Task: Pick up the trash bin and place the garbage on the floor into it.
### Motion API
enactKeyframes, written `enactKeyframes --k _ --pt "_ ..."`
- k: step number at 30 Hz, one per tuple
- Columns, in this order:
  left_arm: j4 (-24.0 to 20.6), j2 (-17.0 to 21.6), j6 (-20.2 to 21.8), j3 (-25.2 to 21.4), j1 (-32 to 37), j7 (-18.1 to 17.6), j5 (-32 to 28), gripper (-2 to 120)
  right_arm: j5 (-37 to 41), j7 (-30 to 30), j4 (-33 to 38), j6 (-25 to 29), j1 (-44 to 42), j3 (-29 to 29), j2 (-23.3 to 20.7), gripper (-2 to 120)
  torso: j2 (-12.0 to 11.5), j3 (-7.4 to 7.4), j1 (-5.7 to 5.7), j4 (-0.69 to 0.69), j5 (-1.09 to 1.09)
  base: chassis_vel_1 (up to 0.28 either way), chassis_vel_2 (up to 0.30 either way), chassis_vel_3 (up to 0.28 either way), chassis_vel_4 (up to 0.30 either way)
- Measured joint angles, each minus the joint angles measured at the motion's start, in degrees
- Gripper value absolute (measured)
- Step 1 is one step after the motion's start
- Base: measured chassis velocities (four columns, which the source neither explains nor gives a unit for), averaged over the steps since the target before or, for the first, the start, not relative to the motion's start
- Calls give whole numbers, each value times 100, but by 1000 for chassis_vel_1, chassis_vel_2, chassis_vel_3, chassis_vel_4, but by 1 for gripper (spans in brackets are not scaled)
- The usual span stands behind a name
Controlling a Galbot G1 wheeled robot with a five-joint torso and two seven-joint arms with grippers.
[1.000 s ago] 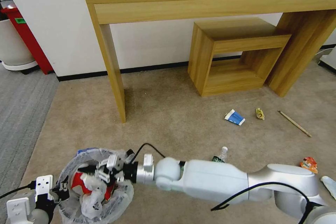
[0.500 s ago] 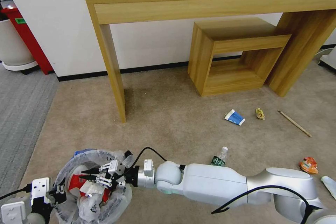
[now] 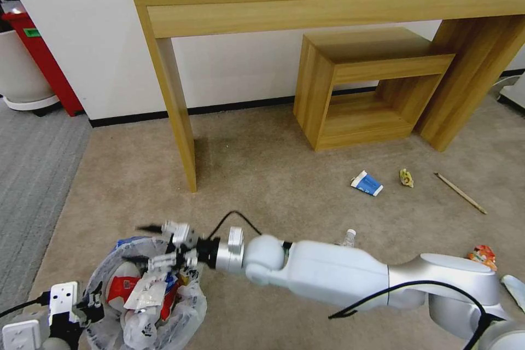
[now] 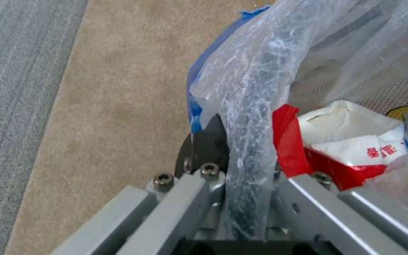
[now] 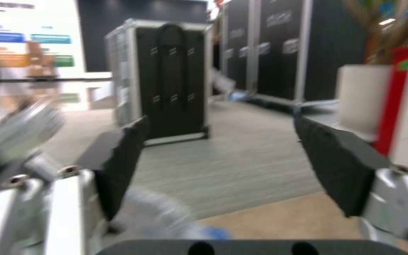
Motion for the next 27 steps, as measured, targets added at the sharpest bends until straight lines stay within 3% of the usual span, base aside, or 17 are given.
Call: enactKeyframes --k 3,4,7,8,10,11,14,23,27 --pt "6 14 -3 44 -19 8 -28 0 39 106 167 -71 61 488 -441 96 0 0 0 0 1 0 0 0 0" --pt "6 14 -3 44 -19 8 -28 0 39 106 167 -71 61 488 -441 96 0 0 0 0 1 0 0 0 0" --pt "38 109 -4 116 -108 43 -68 0 -134 524 375 -388 -104 1290 -1164 100 0 0 0 -3 2 0 0 0 0" --pt "38 109 -4 116 -108 43 -68 0 -134 524 375 -388 -104 1290 -1164 100 0 0 0 -3 2 0 0 0 0" --pt "65 183 -5 189 -186 64 -66 0 -356 1332 601 -748 -493 1796 -1488 100 0 0 0 -2 1 0 0 0 0" --pt "65 183 -5 189 -186 64 -66 0 -356 1332 601 -748 -493 1796 -1488 100 0 0 0 -2 1 0 0 0 0" --pt "90 295 -2 255 -254 102 -44 0 -673 2360 725 -1117 -1195 2597 -1854 100 0 0 0 -1 2 0 0 0 0" --pt "49 631 83 237 -346 103 -223 0 -1436 3026 649 -1281 -2412 3901 -2205 100 0 0 0 -1 1 0 0 0 0" --pt "9 682 87 224 -394 142 -239 0 -1792 3129 666 -1166 -3519 4854 -2127 100 0 0 0 -2 2 0 0 0 0"
